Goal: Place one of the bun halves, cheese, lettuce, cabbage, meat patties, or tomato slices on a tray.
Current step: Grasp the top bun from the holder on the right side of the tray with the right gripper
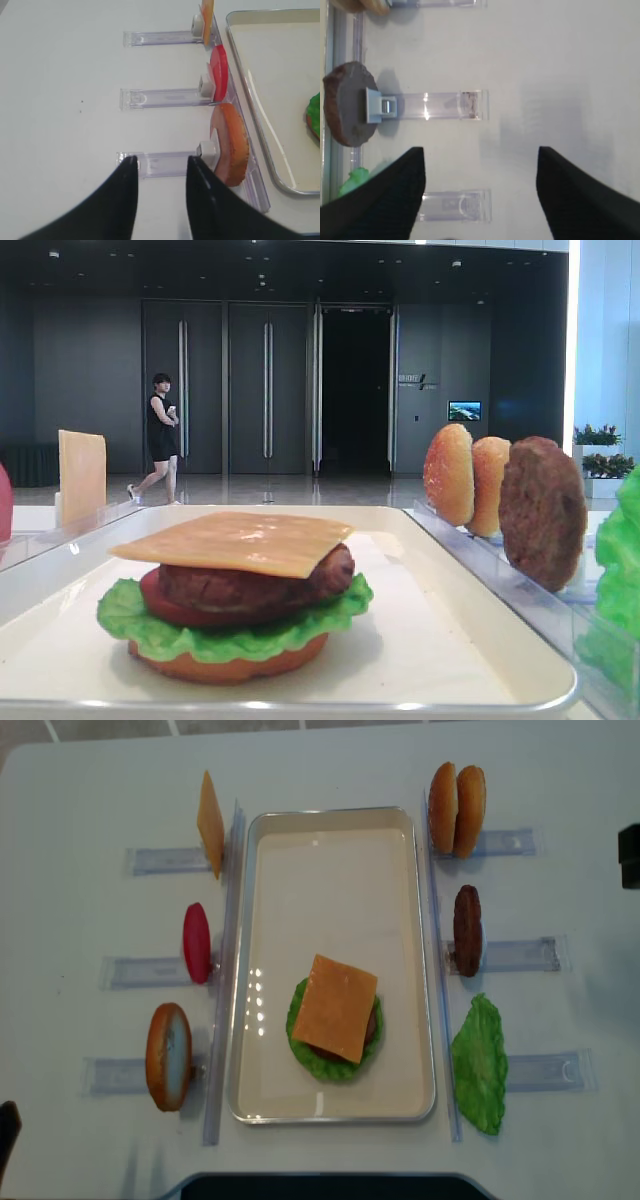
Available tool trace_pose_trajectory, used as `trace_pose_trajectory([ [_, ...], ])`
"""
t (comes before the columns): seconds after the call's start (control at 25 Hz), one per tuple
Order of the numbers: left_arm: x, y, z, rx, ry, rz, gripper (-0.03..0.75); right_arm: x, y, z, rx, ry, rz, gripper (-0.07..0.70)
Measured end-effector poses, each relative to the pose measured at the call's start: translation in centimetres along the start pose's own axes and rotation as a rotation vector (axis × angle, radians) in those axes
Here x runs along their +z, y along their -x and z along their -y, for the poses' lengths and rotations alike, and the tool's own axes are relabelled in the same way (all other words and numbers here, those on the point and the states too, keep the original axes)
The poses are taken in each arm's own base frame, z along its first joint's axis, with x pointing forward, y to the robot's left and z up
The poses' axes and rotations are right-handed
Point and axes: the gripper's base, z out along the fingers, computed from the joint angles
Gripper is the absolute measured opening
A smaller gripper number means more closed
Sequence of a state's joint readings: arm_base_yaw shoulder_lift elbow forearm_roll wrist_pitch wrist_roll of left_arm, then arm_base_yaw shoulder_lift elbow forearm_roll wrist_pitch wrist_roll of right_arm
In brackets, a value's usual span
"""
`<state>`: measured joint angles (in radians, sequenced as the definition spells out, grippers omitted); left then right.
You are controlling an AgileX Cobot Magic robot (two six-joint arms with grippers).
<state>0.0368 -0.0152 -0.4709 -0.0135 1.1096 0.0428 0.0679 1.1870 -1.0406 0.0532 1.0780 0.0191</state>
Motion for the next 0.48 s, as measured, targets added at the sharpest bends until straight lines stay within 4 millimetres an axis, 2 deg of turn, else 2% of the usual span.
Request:
trace_pose_trajectory([
  [0.2,0.0,0.0,0.0,0.000,0.000,0.000,0.167,1.6,4.3,-0.1,-0.009,-0.001,-0.042,0.481],
  [0.48,0.0,0.0,0.0,0.000,0.000,0.000,0.062,4.1,9.4,-0.2,-0.011,-0.001,-0.107,0.481],
])
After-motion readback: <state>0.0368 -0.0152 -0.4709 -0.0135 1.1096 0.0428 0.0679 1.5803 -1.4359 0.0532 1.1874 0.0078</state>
